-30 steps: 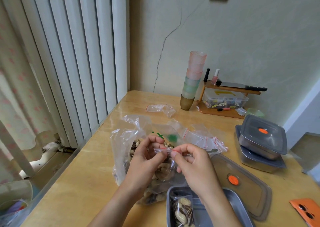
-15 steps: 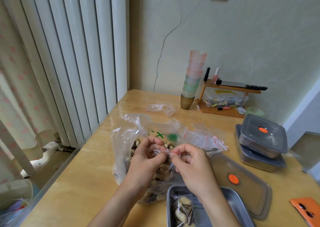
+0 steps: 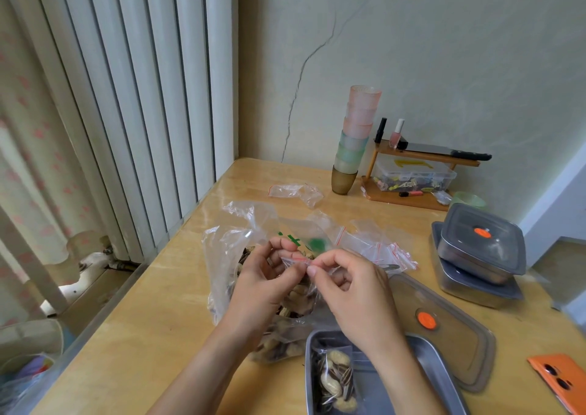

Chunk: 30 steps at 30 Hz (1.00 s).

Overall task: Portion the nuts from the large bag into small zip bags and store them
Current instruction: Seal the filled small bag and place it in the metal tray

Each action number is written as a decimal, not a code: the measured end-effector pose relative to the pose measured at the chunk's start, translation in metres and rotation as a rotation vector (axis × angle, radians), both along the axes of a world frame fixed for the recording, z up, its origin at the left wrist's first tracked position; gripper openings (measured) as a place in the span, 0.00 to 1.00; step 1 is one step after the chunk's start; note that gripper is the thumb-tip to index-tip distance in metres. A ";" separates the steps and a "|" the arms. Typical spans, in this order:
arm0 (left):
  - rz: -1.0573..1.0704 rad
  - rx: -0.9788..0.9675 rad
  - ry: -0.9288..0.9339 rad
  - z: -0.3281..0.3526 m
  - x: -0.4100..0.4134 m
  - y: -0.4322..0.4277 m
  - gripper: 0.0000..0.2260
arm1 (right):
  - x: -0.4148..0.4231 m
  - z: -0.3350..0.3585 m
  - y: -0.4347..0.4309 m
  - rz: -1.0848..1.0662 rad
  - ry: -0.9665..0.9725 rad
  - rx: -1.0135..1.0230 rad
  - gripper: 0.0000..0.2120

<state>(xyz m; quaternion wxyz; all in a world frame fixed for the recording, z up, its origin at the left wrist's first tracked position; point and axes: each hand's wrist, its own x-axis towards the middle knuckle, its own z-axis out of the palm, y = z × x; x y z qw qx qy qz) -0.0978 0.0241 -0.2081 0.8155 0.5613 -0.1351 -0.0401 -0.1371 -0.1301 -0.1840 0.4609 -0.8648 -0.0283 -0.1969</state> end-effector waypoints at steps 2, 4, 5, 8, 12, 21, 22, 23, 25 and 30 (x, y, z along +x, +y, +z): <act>0.034 0.037 -0.023 0.001 -0.002 -0.001 0.07 | -0.001 0.000 -0.001 0.002 -0.004 0.039 0.06; 0.047 0.110 -0.072 0.001 -0.001 -0.001 0.04 | -0.001 0.000 -0.003 0.005 0.003 0.072 0.07; 0.049 0.126 -0.088 0.001 -0.001 0.000 0.06 | -0.001 -0.001 -0.003 0.002 0.003 0.080 0.07; 0.062 0.100 -0.096 0.001 0.001 0.000 0.07 | 0.000 -0.003 -0.004 -0.012 0.001 0.089 0.07; 0.074 0.089 -0.124 -0.001 0.003 -0.001 0.07 | -0.001 -0.002 -0.003 0.011 0.011 0.107 0.06; 0.108 0.189 -0.203 -0.002 0.000 0.000 0.08 | -0.003 -0.001 0.000 -0.013 -0.022 0.053 0.07; 0.114 0.194 -0.208 -0.001 0.000 0.000 0.08 | -0.003 0.000 0.001 -0.019 -0.034 0.036 0.07; 0.119 0.200 -0.211 -0.001 0.000 -0.001 0.07 | -0.002 0.000 0.002 -0.021 -0.045 0.027 0.08; 0.123 0.210 -0.215 -0.002 0.000 -0.001 0.07 | -0.002 0.001 0.003 -0.011 -0.061 0.030 0.08; 0.083 0.235 -0.218 -0.003 -0.001 -0.001 0.06 | -0.004 0.002 0.002 -0.035 -0.082 0.009 0.10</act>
